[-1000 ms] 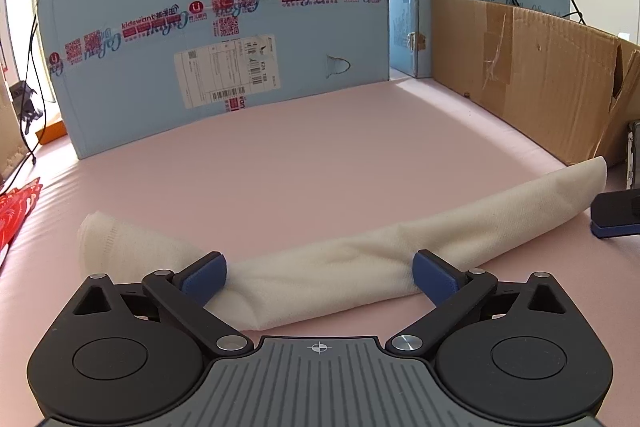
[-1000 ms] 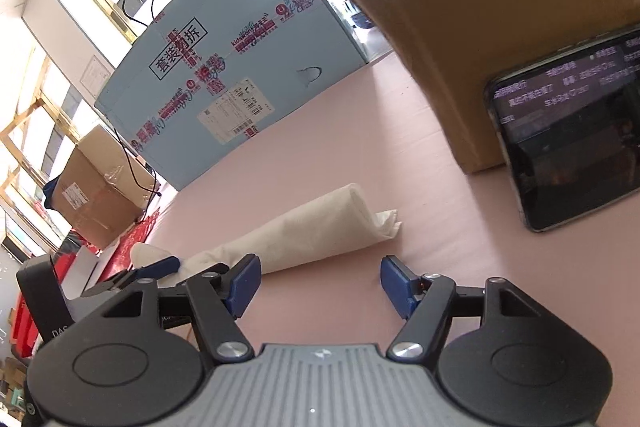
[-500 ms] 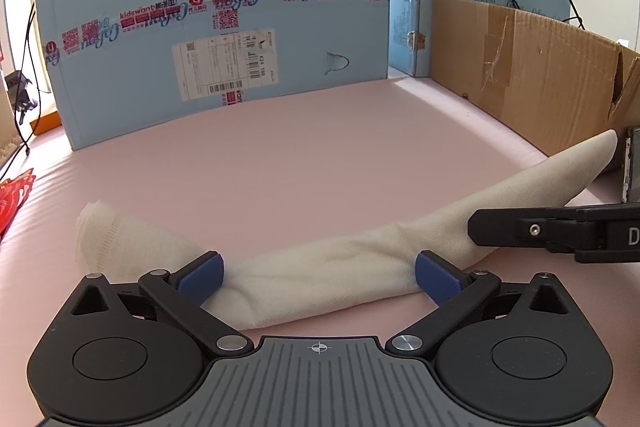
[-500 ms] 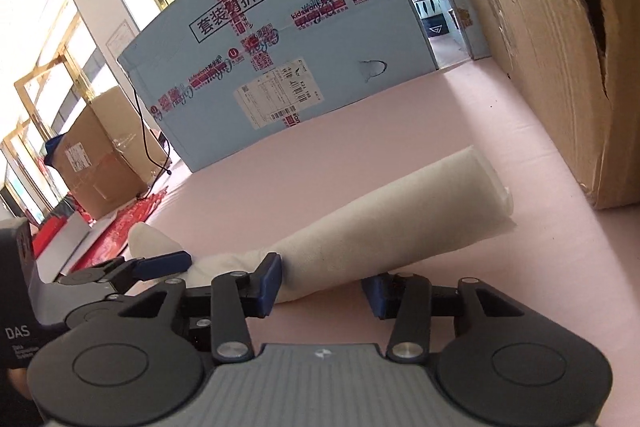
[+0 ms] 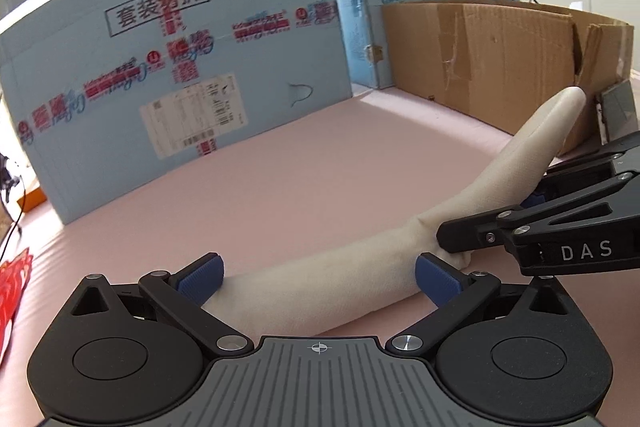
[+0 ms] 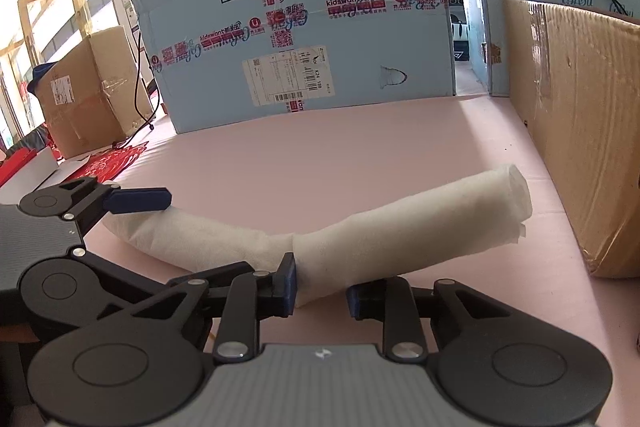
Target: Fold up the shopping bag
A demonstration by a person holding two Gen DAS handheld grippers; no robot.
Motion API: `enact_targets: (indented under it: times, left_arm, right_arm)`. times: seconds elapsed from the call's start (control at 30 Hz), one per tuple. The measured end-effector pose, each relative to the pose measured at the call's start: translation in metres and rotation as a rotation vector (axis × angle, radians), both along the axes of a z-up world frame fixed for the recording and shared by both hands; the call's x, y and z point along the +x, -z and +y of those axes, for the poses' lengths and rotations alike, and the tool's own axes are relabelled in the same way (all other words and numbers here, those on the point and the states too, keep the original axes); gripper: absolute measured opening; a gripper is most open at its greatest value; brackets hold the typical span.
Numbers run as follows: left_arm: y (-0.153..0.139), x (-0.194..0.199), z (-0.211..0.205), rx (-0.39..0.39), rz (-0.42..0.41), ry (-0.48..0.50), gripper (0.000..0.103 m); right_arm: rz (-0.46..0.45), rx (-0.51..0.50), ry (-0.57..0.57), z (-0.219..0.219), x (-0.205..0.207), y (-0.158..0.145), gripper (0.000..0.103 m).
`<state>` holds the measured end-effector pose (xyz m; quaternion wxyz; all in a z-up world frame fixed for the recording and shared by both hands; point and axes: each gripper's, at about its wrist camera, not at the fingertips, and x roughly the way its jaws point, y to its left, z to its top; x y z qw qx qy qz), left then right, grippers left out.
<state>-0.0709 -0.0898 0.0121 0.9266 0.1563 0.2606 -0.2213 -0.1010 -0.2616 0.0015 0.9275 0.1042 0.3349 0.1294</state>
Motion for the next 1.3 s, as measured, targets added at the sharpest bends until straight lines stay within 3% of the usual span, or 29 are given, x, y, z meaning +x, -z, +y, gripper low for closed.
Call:
enact_targets:
  times: [0.17,0.3,0.47,0.6,0.7,0.8,0.87,0.97,1.13,1.3]
  left_arm:
    - [0.004,0.018,0.007,-0.040,0.047,0.001,0.103]
    - [0.013,0.031,0.015,-0.105,0.133,-0.027,0.103]
    - [0.015,0.034,0.019,-0.133,0.155,-0.025,0.103]
    - [0.016,0.035,0.021,-0.146,0.161,-0.024,0.103]
    - [0.010,0.031,0.028,-0.143,0.143,-0.026,0.103]
    - [-0.010,0.005,0.046,-0.085,0.013,-0.077,0.103]
    - [-0.016,-0.002,0.061,-0.058,-0.021,-0.137,0.103]
    - [0.002,0.006,0.074,-0.021,0.025,-0.208,0.103]
    - [0.007,0.019,0.089,-0.110,0.100,-0.208,0.103]
    - [0.007,0.022,0.097,-0.144,0.128,-0.208,0.103]
  right_arm:
    - [0.041,0.073,0.007,-0.011,0.007,0.002,0.023]
    - [0.029,0.104,0.008,-0.012,0.009,0.000,0.023]
    - [-0.062,0.119,-0.129,-0.002,0.014,-0.012,0.022]
    - [-0.038,0.149,-0.229,0.006,0.029,-0.014,0.022]
    - [-0.044,0.100,-0.251,0.012,0.034,-0.015,0.015]
    - [-0.055,0.035,-0.211,0.015,0.032,-0.017,0.013]
    - [-0.076,0.002,-0.206,0.018,0.028,-0.018,0.013]
    - [-0.142,-0.120,-0.254,0.039,0.018,-0.020,0.013]
    - [-0.243,-0.388,-0.407,0.085,-0.001,-0.012,0.014]
    - [-0.322,-0.475,-0.507,0.098,-0.011,-0.013,0.014]
